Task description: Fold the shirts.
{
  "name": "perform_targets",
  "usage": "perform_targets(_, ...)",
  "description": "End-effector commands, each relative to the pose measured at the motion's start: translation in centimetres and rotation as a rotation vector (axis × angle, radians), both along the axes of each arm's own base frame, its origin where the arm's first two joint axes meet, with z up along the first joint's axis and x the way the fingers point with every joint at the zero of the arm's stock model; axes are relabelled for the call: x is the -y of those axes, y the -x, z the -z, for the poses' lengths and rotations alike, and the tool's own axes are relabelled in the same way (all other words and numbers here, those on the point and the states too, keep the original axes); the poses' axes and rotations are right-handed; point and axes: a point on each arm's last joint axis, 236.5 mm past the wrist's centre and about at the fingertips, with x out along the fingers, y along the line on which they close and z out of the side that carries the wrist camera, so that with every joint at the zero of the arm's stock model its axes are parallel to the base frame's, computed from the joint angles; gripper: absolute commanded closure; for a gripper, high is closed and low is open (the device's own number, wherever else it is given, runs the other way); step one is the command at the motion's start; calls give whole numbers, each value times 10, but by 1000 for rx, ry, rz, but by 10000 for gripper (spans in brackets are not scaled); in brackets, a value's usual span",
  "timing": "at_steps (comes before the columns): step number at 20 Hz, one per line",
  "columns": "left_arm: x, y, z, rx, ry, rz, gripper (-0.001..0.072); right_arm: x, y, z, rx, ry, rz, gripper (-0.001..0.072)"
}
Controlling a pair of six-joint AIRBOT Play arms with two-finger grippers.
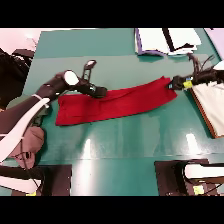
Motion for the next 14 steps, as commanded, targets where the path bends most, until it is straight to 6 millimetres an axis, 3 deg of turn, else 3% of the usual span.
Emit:
perform_targets(1, 37, -1, 26, -26, 4, 44, 684, -39, -6, -79, 103, -7, -49, 692)
perform_targets(4, 50, 2, 41, -56, 4, 58, 684, -84, -9, -129, 188, -19, -111, 692)
perform_targets(8, 51, 2, 50, -67, -3, 57, 684, -132, -4, -178, 300, -37, -189, 693)
perform_targets(11, 51, 2, 50, -67, -3, 57, 684, -156, 4, -196, 340, -53, -227, 692)
perform_targets(14, 49, -4, 41, -58, 1, 58, 684, -174, 11, -198, 334, -69, -253, 692)
